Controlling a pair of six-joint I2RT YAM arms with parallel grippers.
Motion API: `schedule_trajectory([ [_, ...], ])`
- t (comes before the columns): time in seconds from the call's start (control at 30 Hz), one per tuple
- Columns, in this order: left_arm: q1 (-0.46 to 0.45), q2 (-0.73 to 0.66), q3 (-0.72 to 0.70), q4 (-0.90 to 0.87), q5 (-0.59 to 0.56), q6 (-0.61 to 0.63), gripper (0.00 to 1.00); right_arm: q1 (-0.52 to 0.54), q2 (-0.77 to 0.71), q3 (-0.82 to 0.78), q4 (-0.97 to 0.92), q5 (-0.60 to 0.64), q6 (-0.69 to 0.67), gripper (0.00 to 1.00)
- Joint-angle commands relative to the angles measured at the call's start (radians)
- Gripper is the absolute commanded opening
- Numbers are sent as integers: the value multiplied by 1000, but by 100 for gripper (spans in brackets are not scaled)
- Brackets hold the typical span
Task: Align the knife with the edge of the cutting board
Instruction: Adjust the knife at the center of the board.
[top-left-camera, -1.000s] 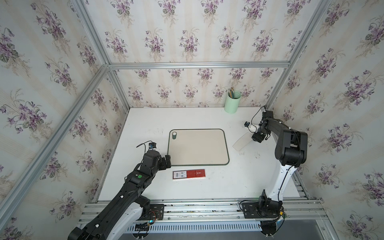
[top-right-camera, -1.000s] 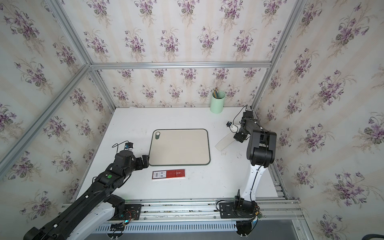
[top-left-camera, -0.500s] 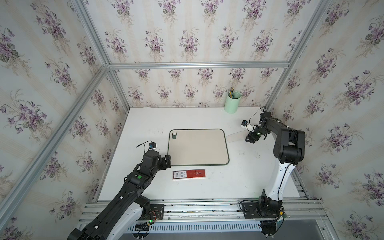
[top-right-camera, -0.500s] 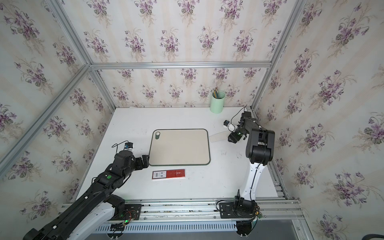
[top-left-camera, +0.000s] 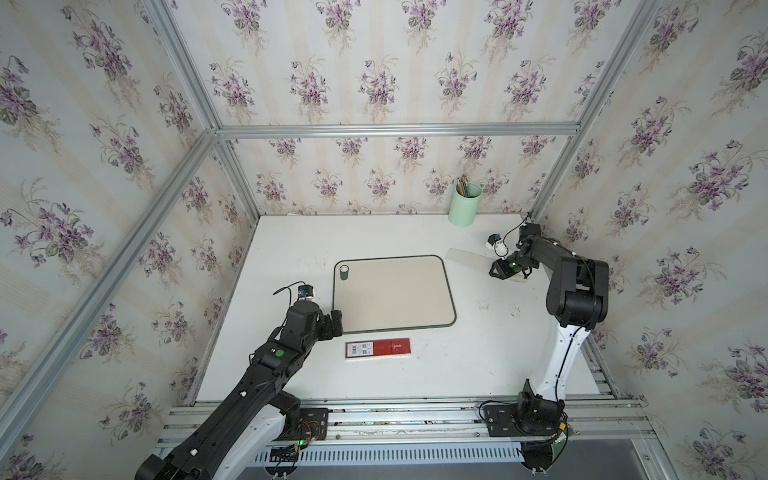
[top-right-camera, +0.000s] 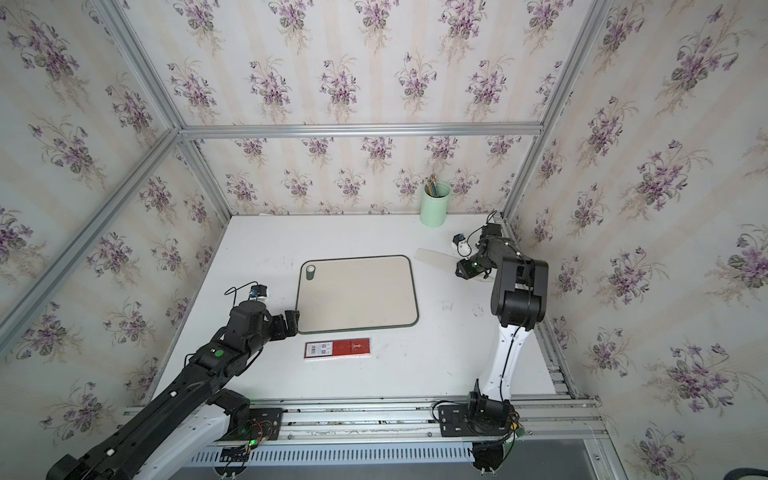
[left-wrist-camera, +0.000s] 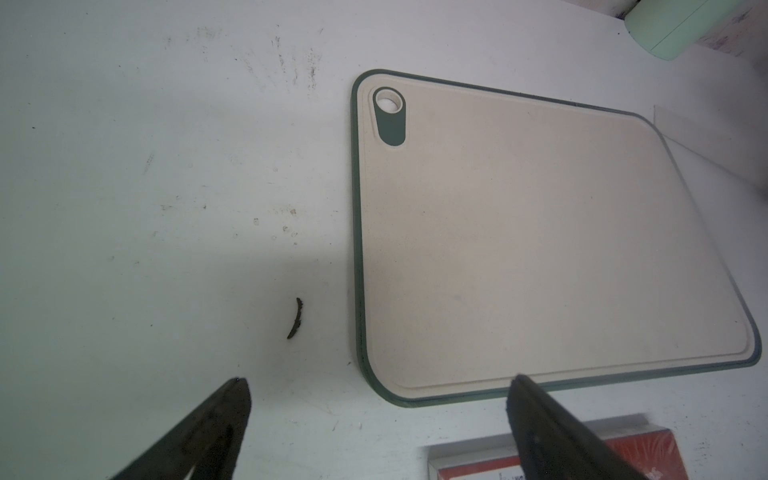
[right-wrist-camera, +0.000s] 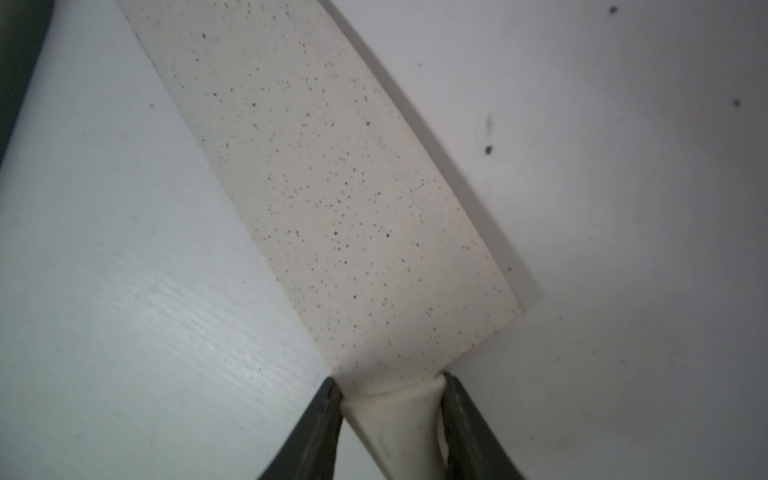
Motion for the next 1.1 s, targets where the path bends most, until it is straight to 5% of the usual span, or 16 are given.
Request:
schedule_trajectory([
  [0.0,0,-5,1,28,5,8,100,-2,28,11,-86,150,282,37],
  [0.37,0,-23,-3,17,-3,6,100,12,45,93,-320,151,798,32],
  [0.47,1,-24,-3,16,-3,4,100,40,-31,-30,-281,158,826,32],
  [0.57,1,-24,-4,16,-4,5,100,63,-124,-131,-234,180,903,55],
  [0.63,1,-23,-4,17,-6,6,99,83,-166,-158,-233,158,942,58],
  [1.07,0,-4,1,20,-7,9,100,222,-328,-428,-105,260,1010,58],
])
